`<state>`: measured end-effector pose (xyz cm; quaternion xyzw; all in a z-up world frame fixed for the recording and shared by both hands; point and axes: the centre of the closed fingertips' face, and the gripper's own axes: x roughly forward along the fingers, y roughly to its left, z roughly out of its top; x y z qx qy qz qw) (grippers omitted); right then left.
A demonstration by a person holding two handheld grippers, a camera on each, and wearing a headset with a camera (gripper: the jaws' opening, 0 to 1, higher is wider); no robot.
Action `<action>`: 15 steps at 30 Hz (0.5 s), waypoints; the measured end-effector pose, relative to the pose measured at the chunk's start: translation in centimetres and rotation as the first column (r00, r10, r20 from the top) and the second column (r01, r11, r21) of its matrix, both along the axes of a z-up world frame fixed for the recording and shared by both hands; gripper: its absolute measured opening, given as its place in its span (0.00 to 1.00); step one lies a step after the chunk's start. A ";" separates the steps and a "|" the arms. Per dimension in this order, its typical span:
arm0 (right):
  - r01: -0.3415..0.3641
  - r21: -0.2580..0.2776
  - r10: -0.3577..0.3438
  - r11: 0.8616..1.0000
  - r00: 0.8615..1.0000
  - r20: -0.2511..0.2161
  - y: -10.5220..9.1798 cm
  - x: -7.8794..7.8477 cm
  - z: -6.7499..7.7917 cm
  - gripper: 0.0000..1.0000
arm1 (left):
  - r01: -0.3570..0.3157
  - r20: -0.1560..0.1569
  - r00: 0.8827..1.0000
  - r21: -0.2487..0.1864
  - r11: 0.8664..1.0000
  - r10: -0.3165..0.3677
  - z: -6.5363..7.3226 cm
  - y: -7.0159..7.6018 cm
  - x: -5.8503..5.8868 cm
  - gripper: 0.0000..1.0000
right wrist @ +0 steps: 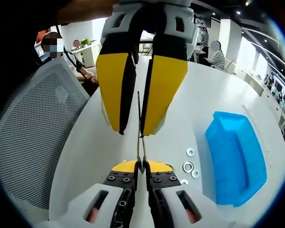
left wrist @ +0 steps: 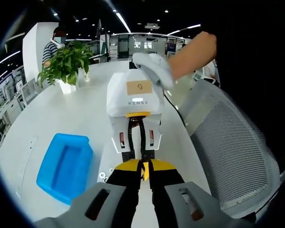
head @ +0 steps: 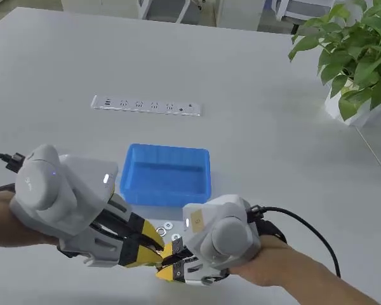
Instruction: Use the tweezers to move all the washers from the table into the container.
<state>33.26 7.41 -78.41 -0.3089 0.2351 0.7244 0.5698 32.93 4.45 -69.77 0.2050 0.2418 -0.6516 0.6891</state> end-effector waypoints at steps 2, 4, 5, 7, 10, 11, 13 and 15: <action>0.002 0.003 -0.002 1.000 1.000 -0.001 0.0 0.0 0.0 0.08 | -0.003 0.000 1.000 0.004 1.000 0.003 -0.2 0.1 0.1 0.11; 0.004 0.006 -0.004 1.000 1.000 -0.001 -0.1 0.0 0.0 0.08 | -0.004 0.000 1.000 0.005 1.000 0.004 -0.3 0.1 0.2 0.11; 0.005 0.007 -0.005 1.000 1.000 -0.001 -0.1 0.1 0.0 0.08 | -0.006 -0.001 1.000 0.004 1.000 0.006 -0.3 0.1 0.2 0.10; 0.009 0.008 -0.009 1.000 1.000 -0.005 -0.2 0.1 0.0 0.08 | -0.009 0.002 1.000 0.009 1.000 0.009 -0.5 0.1 0.3 0.10; 0.007 0.007 -0.007 1.000 1.000 -0.005 -0.2 0.0 0.0 0.08 | -0.019 0.007 1.000 0.018 1.000 0.019 -0.8 0.4 0.5 0.07; 0.009 0.006 -0.009 1.000 1.000 -0.005 -0.2 0.0 0.0 0.08 | -0.024 0.008 1.000 0.012 1.000 0.024 -0.8 0.3 0.6 0.07; 0.010 0.008 -0.010 1.000 1.000 -0.007 -0.2 0.1 0.0 0.08 | -0.023 0.009 1.000 0.011 1.000 0.023 -0.8 0.3 0.6 0.07; 0.009 0.007 -0.009 1.000 1.000 -0.006 -0.2 0.1 0.0 0.09 | -0.025 0.016 1.000 0.011 1.000 0.024 -0.8 0.3 0.7 0.06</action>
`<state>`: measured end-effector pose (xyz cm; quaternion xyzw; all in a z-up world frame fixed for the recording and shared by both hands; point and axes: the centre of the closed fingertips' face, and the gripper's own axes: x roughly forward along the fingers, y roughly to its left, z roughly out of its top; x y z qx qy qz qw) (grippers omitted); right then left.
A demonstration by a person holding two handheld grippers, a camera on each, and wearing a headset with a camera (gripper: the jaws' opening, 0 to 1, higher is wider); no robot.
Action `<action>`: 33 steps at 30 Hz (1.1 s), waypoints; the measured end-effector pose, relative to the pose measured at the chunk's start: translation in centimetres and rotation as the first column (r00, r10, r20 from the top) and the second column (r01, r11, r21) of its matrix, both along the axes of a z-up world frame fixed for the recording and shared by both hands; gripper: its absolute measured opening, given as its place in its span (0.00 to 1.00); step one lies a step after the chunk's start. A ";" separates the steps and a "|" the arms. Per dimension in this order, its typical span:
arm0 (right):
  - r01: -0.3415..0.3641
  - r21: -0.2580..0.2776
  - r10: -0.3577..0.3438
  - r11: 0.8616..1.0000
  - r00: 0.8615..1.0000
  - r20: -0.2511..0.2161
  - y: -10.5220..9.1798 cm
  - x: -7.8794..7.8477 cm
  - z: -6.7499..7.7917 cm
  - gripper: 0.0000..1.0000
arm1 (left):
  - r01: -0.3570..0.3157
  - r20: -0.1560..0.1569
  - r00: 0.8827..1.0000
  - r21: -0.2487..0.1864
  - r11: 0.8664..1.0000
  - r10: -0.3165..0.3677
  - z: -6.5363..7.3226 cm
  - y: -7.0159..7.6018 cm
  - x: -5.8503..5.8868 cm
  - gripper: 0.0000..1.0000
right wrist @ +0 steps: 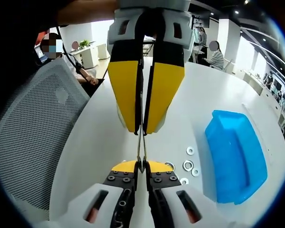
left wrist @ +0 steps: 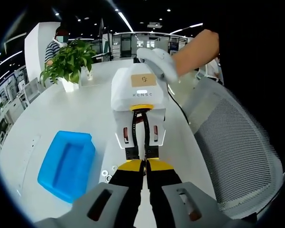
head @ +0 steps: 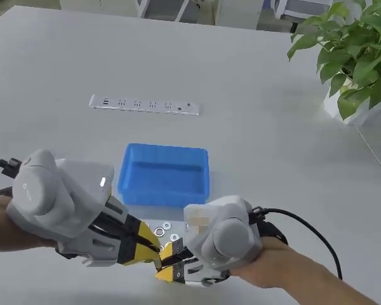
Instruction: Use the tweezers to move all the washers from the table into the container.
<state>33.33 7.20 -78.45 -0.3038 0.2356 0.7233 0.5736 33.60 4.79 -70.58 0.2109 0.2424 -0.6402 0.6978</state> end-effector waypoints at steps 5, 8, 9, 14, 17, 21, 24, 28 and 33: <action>-0.024 -0.016 0.024 1.000 1.000 0.020 0.0 -0.2 0.0 0.11 | 0.005 0.006 1.000 0.002 1.000 -0.005 0.0 -0.1 0.0 0.06; -0.028 -0.027 0.028 0.999 0.999 0.030 -0.1 -0.2 0.0 0.12 | 0.012 0.008 1.000 0.007 1.000 -0.012 0.0 0.0 0.0 0.06; -0.027 -0.028 0.028 0.999 0.999 0.033 -0.1 -0.1 0.0 0.12 | 0.012 0.010 1.000 0.008 1.000 -0.012 0.0 0.0 0.0 0.06; -0.017 -0.029 0.018 0.999 0.999 0.040 -0.2 0.0 0.0 0.14 | 0.017 0.016 1.000 0.011 1.000 -0.017 0.2 0.1 0.0 0.06; -0.011 -0.027 0.012 1.000 0.999 0.047 -0.3 0.2 0.1 0.16 | 0.019 0.018 1.000 0.012 1.000 -0.019 0.3 0.2 0.0 0.06; 0.013 -0.025 -0.011 1.000 0.999 0.051 -0.6 0.5 0.3 0.18 | 0.020 0.022 1.000 0.013 1.000 -0.020 0.5 0.2 0.0 0.06; 0.041 -0.017 -0.040 0.999 0.998 0.052 -1.0 1.0 0.8 0.21 | 0.022 0.030 0.999 0.014 1.000 -0.023 0.7 0.1 0.1 0.06; 0.083 -0.008 -0.082 0.997 0.995 0.056 -1.6 1.6 1.4 0.24 | 0.023 0.037 0.999 0.010 1.000 -0.023 1.1 0.1 0.4 0.06; 0.136 -0.008 -0.135 0.991 0.989 0.056 -2.5 2.2 1.7 0.28 | 0.026 0.043 0.999 0.014 1.000 -0.027 1.2 0.1 0.7 0.06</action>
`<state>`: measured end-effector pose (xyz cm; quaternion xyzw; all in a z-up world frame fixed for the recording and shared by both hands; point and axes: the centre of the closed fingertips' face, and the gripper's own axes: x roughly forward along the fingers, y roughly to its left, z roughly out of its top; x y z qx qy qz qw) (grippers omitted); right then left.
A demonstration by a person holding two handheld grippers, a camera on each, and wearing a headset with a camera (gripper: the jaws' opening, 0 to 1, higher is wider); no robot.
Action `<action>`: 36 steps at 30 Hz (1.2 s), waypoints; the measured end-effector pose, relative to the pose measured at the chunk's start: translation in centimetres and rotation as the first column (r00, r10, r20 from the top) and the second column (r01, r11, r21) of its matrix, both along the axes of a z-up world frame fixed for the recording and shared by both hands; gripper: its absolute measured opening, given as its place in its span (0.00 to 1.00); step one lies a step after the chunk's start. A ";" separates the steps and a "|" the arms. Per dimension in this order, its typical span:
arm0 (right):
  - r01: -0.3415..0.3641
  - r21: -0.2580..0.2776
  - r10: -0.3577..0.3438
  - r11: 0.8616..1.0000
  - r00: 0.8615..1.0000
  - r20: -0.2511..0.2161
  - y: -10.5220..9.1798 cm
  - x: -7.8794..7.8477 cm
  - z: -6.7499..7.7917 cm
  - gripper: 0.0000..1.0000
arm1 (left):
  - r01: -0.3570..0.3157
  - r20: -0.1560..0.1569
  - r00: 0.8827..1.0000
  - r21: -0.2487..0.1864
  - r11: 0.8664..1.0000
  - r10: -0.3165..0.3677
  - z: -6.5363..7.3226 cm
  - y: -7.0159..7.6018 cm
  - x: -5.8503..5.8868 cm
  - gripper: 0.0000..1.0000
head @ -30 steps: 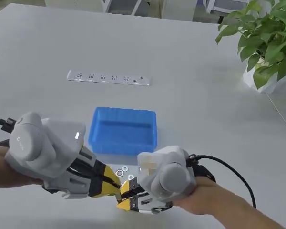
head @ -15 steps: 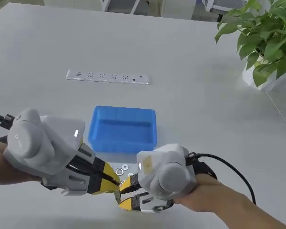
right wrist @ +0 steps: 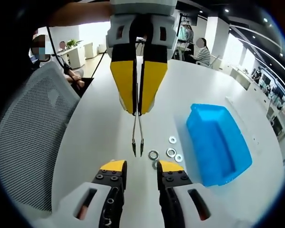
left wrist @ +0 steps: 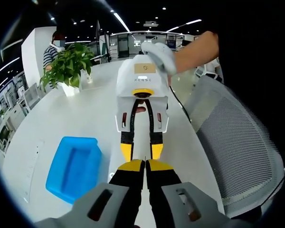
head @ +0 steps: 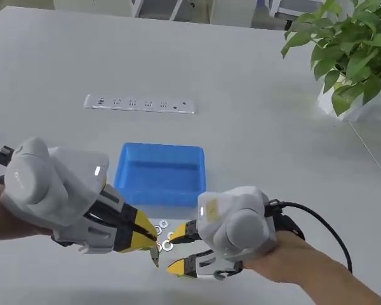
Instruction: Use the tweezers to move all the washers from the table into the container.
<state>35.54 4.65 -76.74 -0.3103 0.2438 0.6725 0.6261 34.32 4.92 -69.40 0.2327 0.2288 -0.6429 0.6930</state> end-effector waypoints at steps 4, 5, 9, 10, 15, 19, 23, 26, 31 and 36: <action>0.058 0.015 -0.058 0.998 0.998 -0.004 -0.8 0.6 0.3 0.31 | 0.000 0.006 1.000 0.001 1.000 0.000 0.1 0.0 0.3 0.06; 0.065 0.018 -0.065 0.998 0.998 -0.005 -0.9 0.6 0.4 0.32 | 0.001 0.007 1.000 0.002 1.000 -0.001 0.0 0.1 0.4 0.06; 0.111 0.023 -0.111 0.994 0.994 -0.009 -1.7 1.1 0.5 0.35 | 0.002 0.010 1.000 0.003 1.000 -0.002 0.0 0.3 0.8 0.06; 0.132 0.026 -0.132 0.991 0.991 -0.012 -2.0 1.3 0.6 0.36 | 0.002 0.010 1.000 0.004 1.000 -0.002 0.0 0.4 0.9 0.06; 0.199 0.058 -0.198 0.978 0.980 -0.021 -2.6 1.9 1.1 0.41 | -0.003 0.016 1.000 0.004 1.000 0.003 0.1 0.6 1.4 0.06; 0.234 0.067 -0.233 0.970 0.972 -0.030 -2.9 2.0 1.2 0.47 | -0.003 0.018 1.000 0.006 1.000 0.003 0.0 0.7 1.7 0.06; 0.273 0.074 -0.270 0.959 0.962 -0.042 -3.3 2.1 1.2 0.54 | 0.004 0.016 1.000 0.018 1.000 -0.005 -0.4 0.7 1.9 0.06; 0.303 0.088 -0.299 0.949 0.953 -0.051 -3.4 2.3 1.4 0.62 | 0.007 0.013 1.000 0.023 1.000 -0.007 -0.7 0.7 1.9 0.06; 0.316 0.086 -0.312 0.945 0.948 -0.055 -3.7 2.1 1.3 0.63 | 0.012 0.014 1.000 0.030 0.999 -0.012 -1.0 0.8 1.9 0.06; 0.321 0.085 -0.317 0.943 0.946 -0.060 -3.9 2.1 1.2 0.63 | 0.012 0.008 1.000 0.024 1.000 -0.012 -1.1 0.6 2.1 0.06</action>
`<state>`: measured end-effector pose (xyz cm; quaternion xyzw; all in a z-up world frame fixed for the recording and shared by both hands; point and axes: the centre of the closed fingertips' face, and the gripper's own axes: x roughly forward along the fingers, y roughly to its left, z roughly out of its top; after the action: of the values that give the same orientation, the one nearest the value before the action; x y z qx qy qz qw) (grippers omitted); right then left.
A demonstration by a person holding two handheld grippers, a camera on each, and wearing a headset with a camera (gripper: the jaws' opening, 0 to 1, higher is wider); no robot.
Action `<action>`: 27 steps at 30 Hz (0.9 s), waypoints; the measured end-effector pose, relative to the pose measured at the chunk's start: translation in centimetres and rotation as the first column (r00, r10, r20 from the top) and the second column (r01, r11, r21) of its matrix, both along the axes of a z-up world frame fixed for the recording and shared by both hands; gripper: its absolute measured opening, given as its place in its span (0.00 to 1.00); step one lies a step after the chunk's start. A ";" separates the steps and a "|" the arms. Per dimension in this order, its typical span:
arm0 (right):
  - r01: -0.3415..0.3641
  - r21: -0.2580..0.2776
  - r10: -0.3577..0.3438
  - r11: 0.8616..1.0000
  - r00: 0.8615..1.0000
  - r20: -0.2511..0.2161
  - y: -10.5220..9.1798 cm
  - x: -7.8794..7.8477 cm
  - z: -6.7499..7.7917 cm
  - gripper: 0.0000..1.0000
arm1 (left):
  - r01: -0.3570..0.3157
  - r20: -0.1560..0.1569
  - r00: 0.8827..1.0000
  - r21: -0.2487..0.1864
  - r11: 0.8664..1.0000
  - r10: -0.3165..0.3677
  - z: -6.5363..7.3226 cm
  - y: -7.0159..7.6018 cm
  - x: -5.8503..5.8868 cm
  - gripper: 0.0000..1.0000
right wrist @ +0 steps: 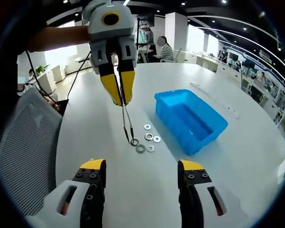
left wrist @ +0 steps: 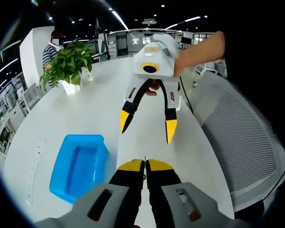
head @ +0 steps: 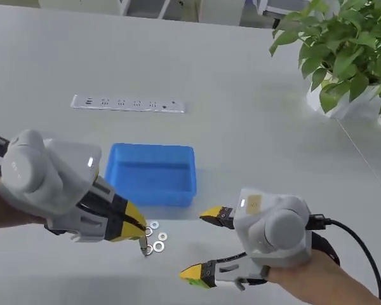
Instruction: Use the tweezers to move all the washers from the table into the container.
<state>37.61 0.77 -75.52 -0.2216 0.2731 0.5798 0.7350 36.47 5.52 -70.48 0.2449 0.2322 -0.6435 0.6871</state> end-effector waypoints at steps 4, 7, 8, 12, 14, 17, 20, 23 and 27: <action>0.005 0.004 -0.005 1.000 1.000 -0.003 -0.1 0.0 0.1 0.63 | 0.004 -0.002 1.000 -0.004 1.000 -0.004 0.0 -0.1 0.1 0.06; 0.005 0.004 -0.005 1.000 1.000 -0.004 -0.2 0.0 0.0 0.63 | 0.007 -0.003 1.000 -0.001 1.000 -0.007 0.0 0.0 0.2 0.06; 0.004 0.005 -0.004 1.000 1.000 -0.005 -0.2 0.1 0.0 0.63 | 0.008 -0.004 1.000 0.001 1.000 -0.008 0.0 0.0 0.3 0.06; -0.002 0.006 0.002 1.000 1.000 -0.007 0.0 0.0 -0.1 0.63 | 0.013 -0.009 1.000 0.002 1.000 -0.013 0.0 0.1 0.3 0.06; -0.005 0.007 0.005 1.000 1.000 -0.008 0.1 0.0 -0.1 0.63 | 0.016 -0.012 1.000 0.001 1.000 -0.016 0.0 0.1 0.2 0.06; -0.019 0.011 0.019 1.000 1.000 -0.005 0.4 0.0 0.0 0.61 | 0.018 -0.017 1.000 -0.002 1.000 -0.018 0.0 0.0 0.2 0.06; -0.041 0.013 0.041 0.999 0.999 -0.002 0.8 -0.1 -0.1 0.59 | 0.019 -0.019 1.000 -0.003 1.000 -0.019 0.0 0.0 0.2 0.06; -0.071 0.011 0.071 0.997 0.997 -0.002 1.5 -0.3 -0.3 0.57 | 0.022 -0.023 0.999 -0.005 1.000 -0.022 0.0 0.0 0.2 0.06; -0.122 0.014 0.122 0.992 0.993 0.007 2.6 -0.5 -0.5 0.53 | 0.025 -0.025 0.999 -0.007 1.000 -0.025 0.0 -0.1 0.2 0.06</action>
<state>37.07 3.35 -75.98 -0.2341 0.2526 0.6249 0.7006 36.63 5.45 -70.43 0.2375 0.2355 -0.6558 0.6769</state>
